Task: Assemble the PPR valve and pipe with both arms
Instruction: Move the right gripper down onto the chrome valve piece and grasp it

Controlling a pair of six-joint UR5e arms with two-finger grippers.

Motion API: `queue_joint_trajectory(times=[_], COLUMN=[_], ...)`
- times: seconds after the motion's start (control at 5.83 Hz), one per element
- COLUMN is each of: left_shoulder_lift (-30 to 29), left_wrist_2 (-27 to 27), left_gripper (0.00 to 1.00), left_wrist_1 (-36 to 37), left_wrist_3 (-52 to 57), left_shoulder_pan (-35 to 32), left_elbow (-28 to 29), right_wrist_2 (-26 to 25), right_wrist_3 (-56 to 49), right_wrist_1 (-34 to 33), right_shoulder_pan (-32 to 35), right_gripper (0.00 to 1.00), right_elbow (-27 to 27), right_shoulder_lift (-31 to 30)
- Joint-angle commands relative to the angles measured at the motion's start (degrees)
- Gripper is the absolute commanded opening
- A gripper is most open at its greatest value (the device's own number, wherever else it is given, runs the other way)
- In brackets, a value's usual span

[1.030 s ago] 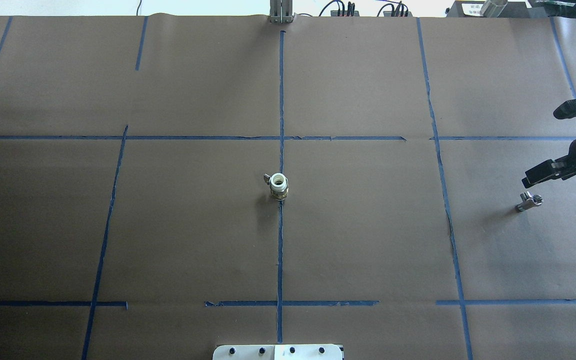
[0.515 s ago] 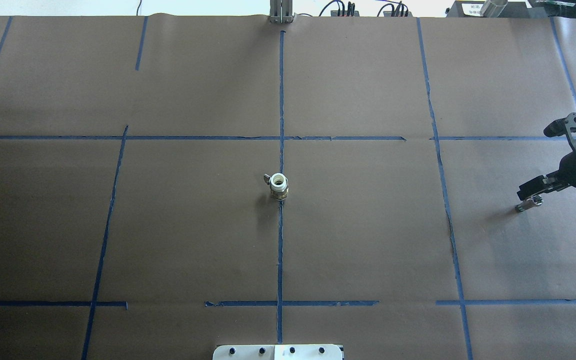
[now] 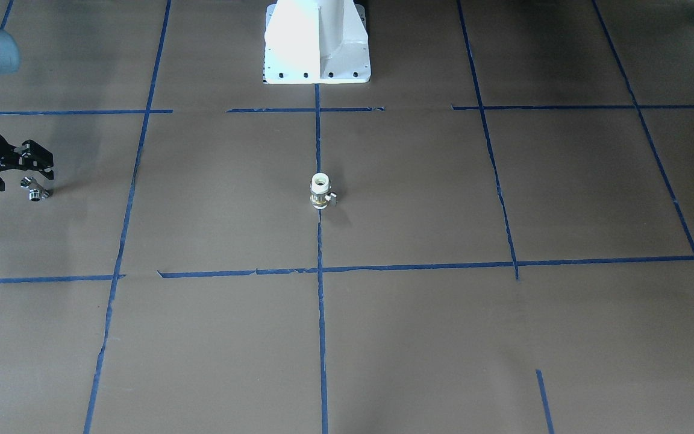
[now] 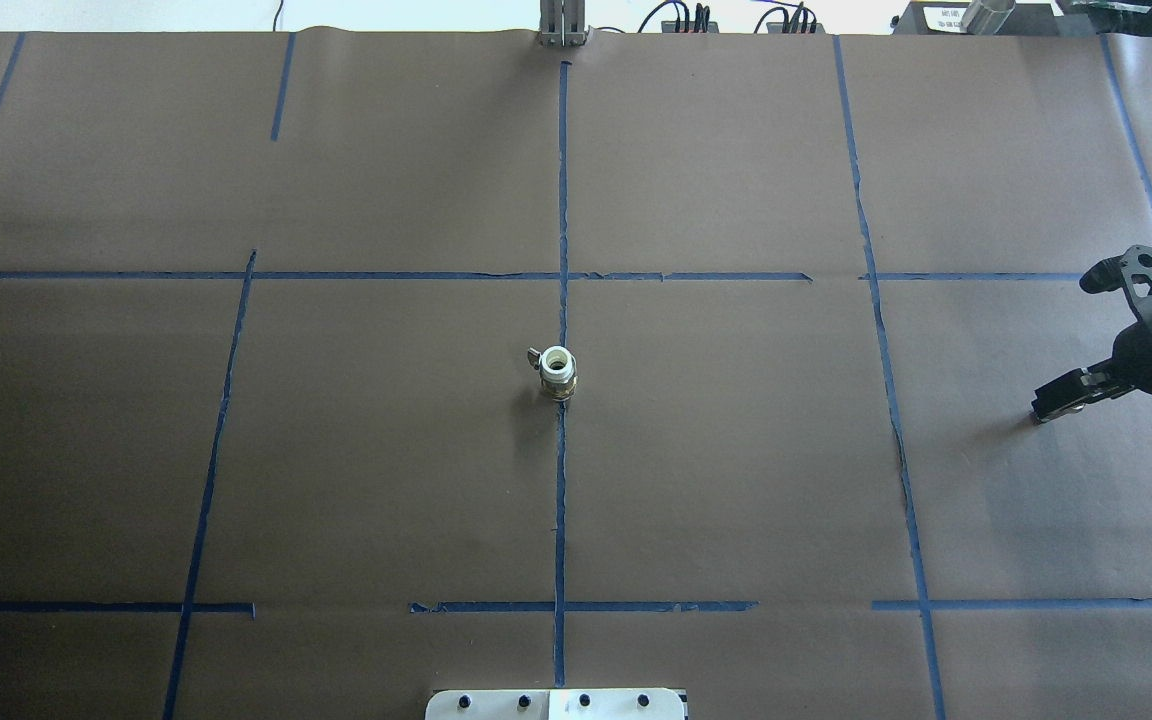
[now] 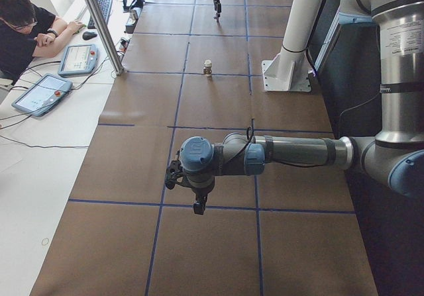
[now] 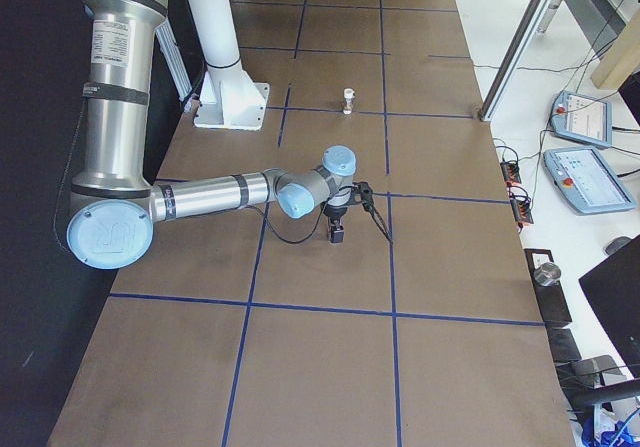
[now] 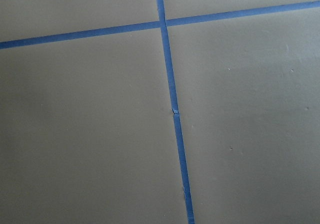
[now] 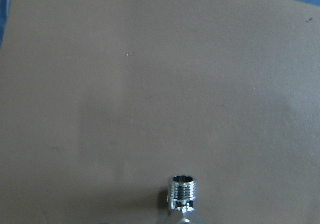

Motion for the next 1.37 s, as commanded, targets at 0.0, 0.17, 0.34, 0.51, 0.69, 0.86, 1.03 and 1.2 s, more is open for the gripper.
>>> queue_joint_trajectory(times=[0.0,0.17,0.34,0.51,0.69,0.86,1.03,1.2], left_shoulder_lift=[0.1,0.1,0.1,0.1,0.1,0.0,-0.2,-0.3], left_wrist_2=[-0.1,0.0,-0.1,-0.1,-0.1,-0.1,0.0,0.0], left_gripper=[1.00,1.00,1.00,1.00,1.00,1.00,1.00,1.00], left_wrist_1=[0.0,0.0,0.0,0.0,0.0,0.0,0.0,0.0], left_wrist_3=[0.0,0.0,-0.1,-0.1,-0.1,-0.2,-0.2,-0.2], left_shoulder_pan=[0.0,0.0,0.0,0.0,0.0,0.0,0.1,0.1], left_elbow=[-0.2,-0.2,-0.4,-0.4,-0.4,-0.5,-0.5,-0.5], right_wrist_2=[-1.4,-1.8,-1.8,-1.7,-1.8,-1.5,-1.4,-1.3], right_wrist_3=[-0.1,-0.1,-0.1,-0.1,-0.2,-0.1,-0.1,-0.1], right_wrist_1=[0.0,0.0,0.1,0.0,0.1,0.0,0.0,0.0], right_shoulder_pan=[-0.4,-0.6,-0.7,-0.7,-0.7,-0.7,-0.6,-0.5], right_gripper=[0.99,0.99,0.98,0.76,0.11,0.00,0.00,0.00], right_elbow=[-0.2,-0.3,-0.3,-0.3,-0.3,-0.2,-0.1,0.5], right_shoulder_lift=[0.0,0.0,0.2,0.4,0.4,0.4,0.4,0.4])
